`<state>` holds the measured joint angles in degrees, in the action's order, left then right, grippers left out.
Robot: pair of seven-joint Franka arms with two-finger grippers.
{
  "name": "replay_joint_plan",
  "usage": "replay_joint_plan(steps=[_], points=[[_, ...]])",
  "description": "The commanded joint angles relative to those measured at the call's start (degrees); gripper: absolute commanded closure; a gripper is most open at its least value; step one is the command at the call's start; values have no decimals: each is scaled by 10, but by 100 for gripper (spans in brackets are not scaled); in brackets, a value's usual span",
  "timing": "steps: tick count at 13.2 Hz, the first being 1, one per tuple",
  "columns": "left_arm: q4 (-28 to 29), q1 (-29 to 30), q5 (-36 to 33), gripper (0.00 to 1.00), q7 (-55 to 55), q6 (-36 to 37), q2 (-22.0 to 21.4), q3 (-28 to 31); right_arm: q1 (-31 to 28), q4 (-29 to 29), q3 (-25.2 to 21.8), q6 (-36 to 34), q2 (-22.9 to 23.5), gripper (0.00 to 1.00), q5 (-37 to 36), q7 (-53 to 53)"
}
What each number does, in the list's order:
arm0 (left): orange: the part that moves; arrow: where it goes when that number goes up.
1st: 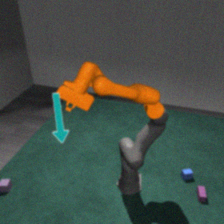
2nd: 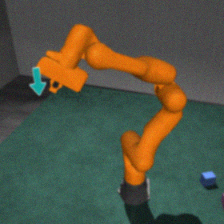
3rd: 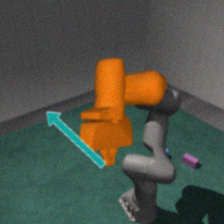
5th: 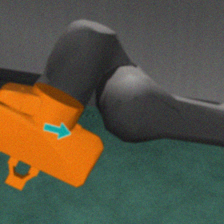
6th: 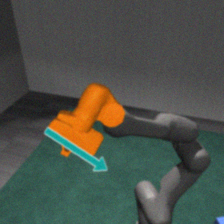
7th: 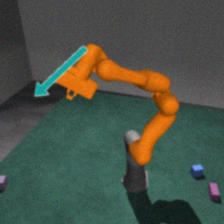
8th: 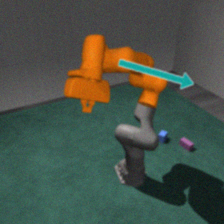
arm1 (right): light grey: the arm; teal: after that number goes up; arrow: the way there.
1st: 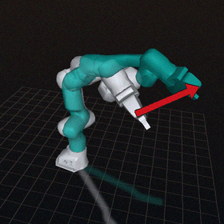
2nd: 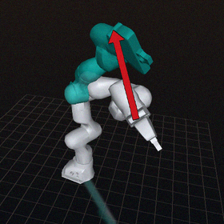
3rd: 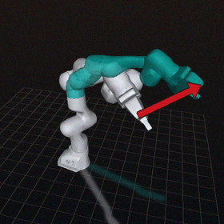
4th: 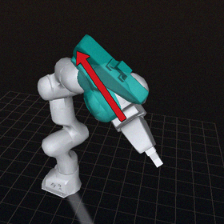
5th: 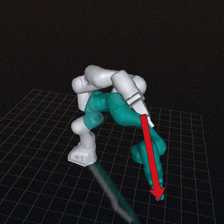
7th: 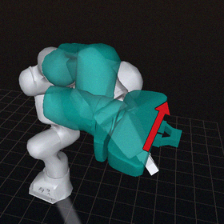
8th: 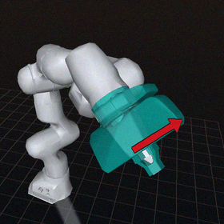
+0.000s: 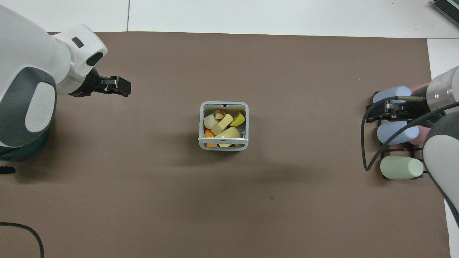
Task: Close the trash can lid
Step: 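Move the left gripper toward the open lid of the white bin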
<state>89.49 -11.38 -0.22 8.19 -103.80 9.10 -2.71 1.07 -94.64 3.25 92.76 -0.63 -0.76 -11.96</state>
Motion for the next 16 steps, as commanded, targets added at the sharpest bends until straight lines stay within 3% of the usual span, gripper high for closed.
replay_joint_plan(steps=[1,4,8,12,16], points=[[15,4,2,0,-7,2,-21,0,-6,-12,0,2,-11,0,13,17],[32,-2,5,0,0,2,-31,-1,-6,-12,0,3,-11,0,13,16],[111,-43,7,0,36,-4,-71,-5,-6,-13,0,3,-11,0,13,16],[136,-97,40,60,141,-5,-84,-6,-6,-12,0,3,-11,0,13,16],[159,-166,58,91,243,-9,-99,-6,-6,-12,0,3,-11,0,13,16]])
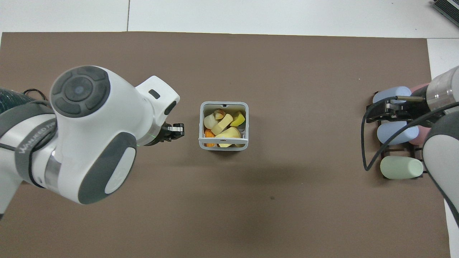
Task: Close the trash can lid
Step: 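Move the left gripper toward the open lid of the white bin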
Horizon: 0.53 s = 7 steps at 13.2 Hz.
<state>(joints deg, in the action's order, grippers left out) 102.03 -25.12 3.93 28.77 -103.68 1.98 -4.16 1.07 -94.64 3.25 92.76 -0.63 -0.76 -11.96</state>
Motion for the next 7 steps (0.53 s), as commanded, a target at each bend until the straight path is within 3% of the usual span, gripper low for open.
replay_joint_plan(steps=[1,3,7], points=[[40,-42,27,96,51,-12,-29,8,-7,-13,0,3,-11,0,13,16],[61,-71,36,97,96,-42,-37,8,-6,-13,0,3,-11,0,13,16],[109,-103,44,97,225,-178,-47,8,-6,-13,0,3,-11,0,13,16]])
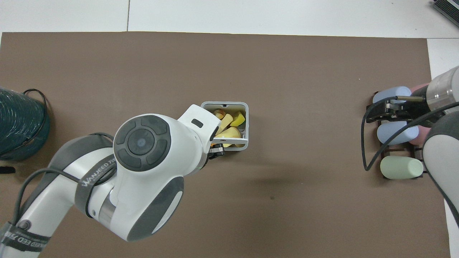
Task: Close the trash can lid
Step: 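Push the bin lid down over the scraps with the left gripper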
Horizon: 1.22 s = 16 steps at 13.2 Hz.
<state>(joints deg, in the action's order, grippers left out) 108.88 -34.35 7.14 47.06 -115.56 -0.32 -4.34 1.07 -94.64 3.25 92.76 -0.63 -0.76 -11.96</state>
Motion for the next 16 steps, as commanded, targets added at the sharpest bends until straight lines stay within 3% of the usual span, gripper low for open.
replay_joint_plan(steps=[1,4,7,16], points=[[48,-11,13,97,70,-89,-21,11,-6,-12,0,3,-11,0,13,16],[63,-4,13,97,109,-191,-7,12,-6,-12,0,3,-11,0,13,16],[64,7,13,97,109,-270,34,12,-6,-13,0,3,-11,0,13,16],[58,19,13,97,109,-371,100,11,-6,-12,0,3,-11,0,13,16]])
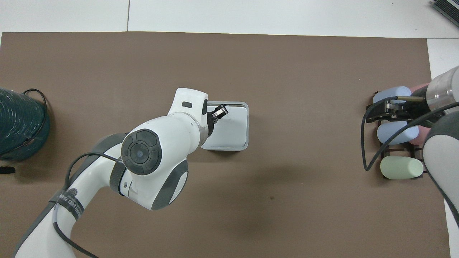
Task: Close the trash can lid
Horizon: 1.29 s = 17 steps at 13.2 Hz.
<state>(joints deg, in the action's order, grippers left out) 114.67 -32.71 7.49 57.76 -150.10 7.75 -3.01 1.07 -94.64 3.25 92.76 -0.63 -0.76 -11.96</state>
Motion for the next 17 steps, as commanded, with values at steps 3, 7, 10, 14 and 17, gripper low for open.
replay_joint_plan(steps=[3,7,10,14,17], points=[[-2,5,9,97,1,-56,45,-2,-6,-12,0,3,-11,0,13,16],[-4,5,9,97,-2,-63,60,-2,-6,-12,0,3,-11,0,13,16],[-4,2,9,97,-4,-77,82,-2,-6,-12,0,3,-11,0,13,16],[-22,-1,8,97,-3,-83,106,-2,-6,-12,0,3,-11,0,13,16],[-70,5,8,97,-4,-4,101,0,-6,-12,0,3,-11,0,13,16]])
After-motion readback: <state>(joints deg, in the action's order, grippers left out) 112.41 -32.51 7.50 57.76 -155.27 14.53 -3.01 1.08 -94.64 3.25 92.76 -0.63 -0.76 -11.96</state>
